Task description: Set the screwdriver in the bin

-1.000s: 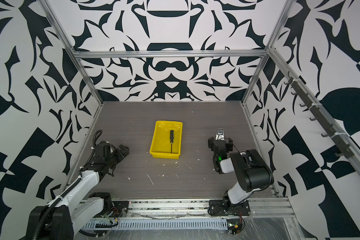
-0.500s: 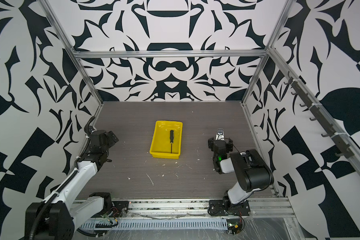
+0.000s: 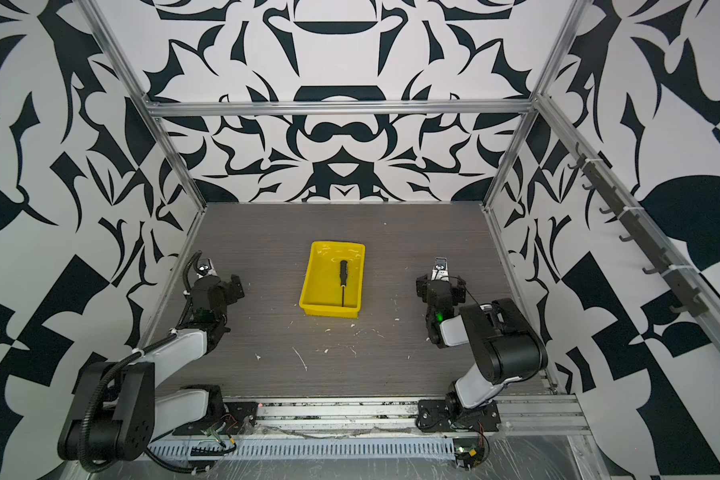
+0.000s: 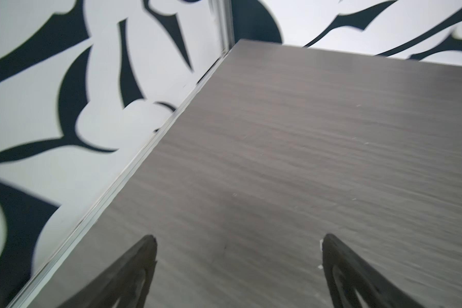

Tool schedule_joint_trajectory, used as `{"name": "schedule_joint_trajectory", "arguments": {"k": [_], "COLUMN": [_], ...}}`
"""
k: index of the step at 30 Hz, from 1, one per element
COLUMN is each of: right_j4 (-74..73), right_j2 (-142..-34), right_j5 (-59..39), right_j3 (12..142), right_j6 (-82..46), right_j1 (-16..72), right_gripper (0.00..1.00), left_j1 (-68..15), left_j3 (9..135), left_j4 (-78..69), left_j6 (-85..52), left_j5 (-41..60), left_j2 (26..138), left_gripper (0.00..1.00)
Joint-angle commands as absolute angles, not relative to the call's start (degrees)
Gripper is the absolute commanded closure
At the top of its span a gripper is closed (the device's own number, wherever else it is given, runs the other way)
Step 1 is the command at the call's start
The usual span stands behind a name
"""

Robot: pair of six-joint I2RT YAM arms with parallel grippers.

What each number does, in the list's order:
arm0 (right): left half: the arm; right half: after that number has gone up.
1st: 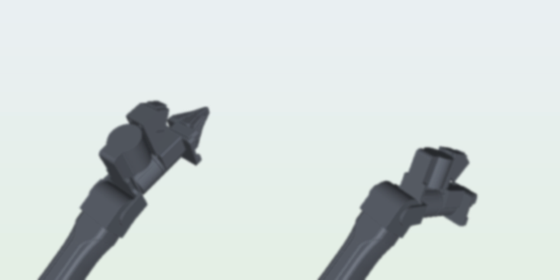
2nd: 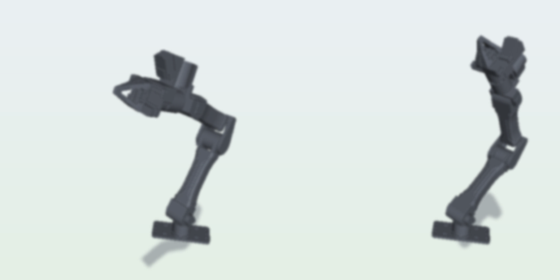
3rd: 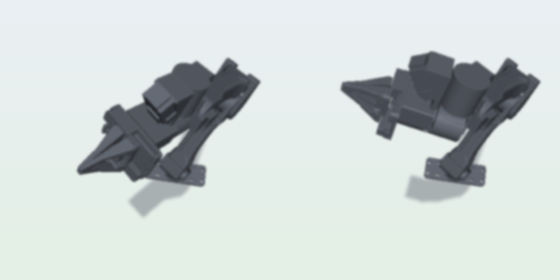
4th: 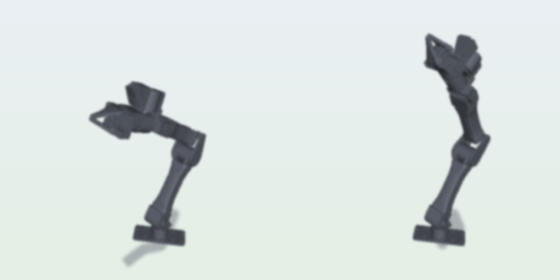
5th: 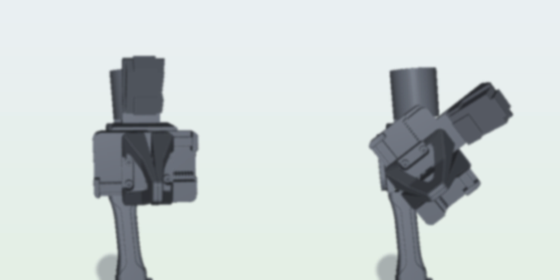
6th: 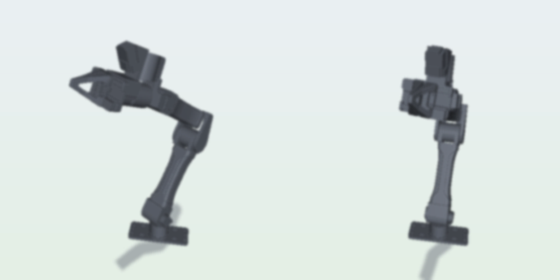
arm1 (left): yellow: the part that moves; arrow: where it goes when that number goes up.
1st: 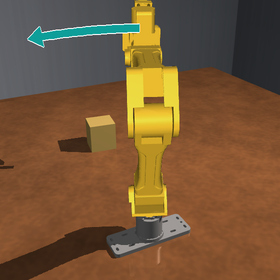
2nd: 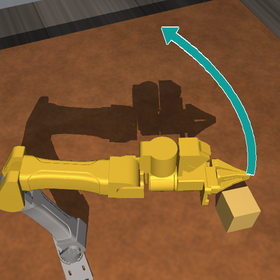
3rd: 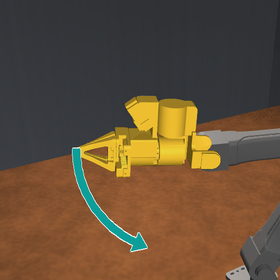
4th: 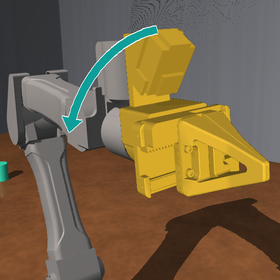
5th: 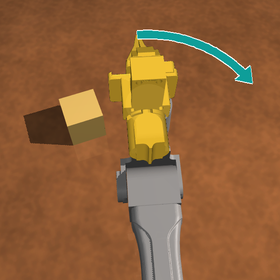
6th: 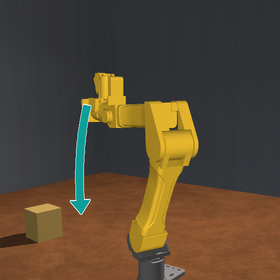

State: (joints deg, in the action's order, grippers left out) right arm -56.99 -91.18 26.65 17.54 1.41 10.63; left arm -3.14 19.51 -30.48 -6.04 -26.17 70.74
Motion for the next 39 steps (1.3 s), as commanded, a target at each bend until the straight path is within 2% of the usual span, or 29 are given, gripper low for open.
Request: {"name": "schedule_joint_trajectory", "arguments": {"k": [1, 6, 11, 13, 18, 20, 23, 27, 30, 32, 35, 39], "right_j4": [-58.1, -58.0, -58.2, -58.2, -58.3, -58.3, -58.3, -58.3, -58.2, -58.1, -58.2, -58.1], "right_j2": [-90.3, -90.3, -90.3, -90.3, -90.3, -90.3, -90.3, -90.3, -90.3, -90.3, -90.3, -90.3], "right_j5": [27.6, 27.6, 27.6, 27.6, 27.6, 27.6, 27.6, 27.6, 27.6, 27.6, 27.6, 27.6], "right_j3": [18.6, 18.6, 18.5, 18.6, 18.5, 18.5, 18.6, 18.5, 18.5, 18.6, 18.6, 18.6], "right_j6": [0.6, 0.5, 0.5, 0.5, 0.5, 0.6, 0.6, 0.6, 0.5, 0.6, 0.6, 0.5], "right_j1": [10.6, 10.5, 10.6, 10.6, 10.5, 10.5, 10.5, 10.5, 10.6, 10.6, 10.5, 10.6], "right_gripper": [0.0, 0.0, 0.0, 0.0, 0.0, 0.0, 0.0, 0.0, 0.0, 0.0, 0.0, 0.0], "left_j1": [-3.1, -3.1, -3.1, -3.2, -3.2, -3.1, -2.0, -1.1, -1.1, -0.8, -0.6, -0.4], "left_j3": [20.4, 22.1, 26.7, 28.1, 25.1, 22.2, 21.4, 16.4, 18.3, 19.3, 19.9, 19.7], "left_j4": [-37.0, -36.0, -28.3, -25.8, -34.0, -44.0, -49.3, -66.3, -55.8, -58.5, -54.3, -56.0], "left_j6": [-2.3, 0.0, 6.0, 8.1, 4.9, 4.5, -3.0, -2.4, -3.2, -2.2, -2.8, -2.6], "left_j5": [-20.5, -13.5, 9.2, 13.7, 2.7, -2.7, -18.2, -17.7, -14.4, -14.5, -14.0, -13.7], "left_j2": [74.4, 76.6, 79.2, 80.1, 79.5, 82.5, 85.3, 91.5, 87.5, 90.2, 88.5, 89.2], "left_gripper": [0.01, 0.01, 0.01, 0.01, 0.01, 0.01, 0.01, 0.01, 0.01, 0.01, 0.01, 0.01]}}
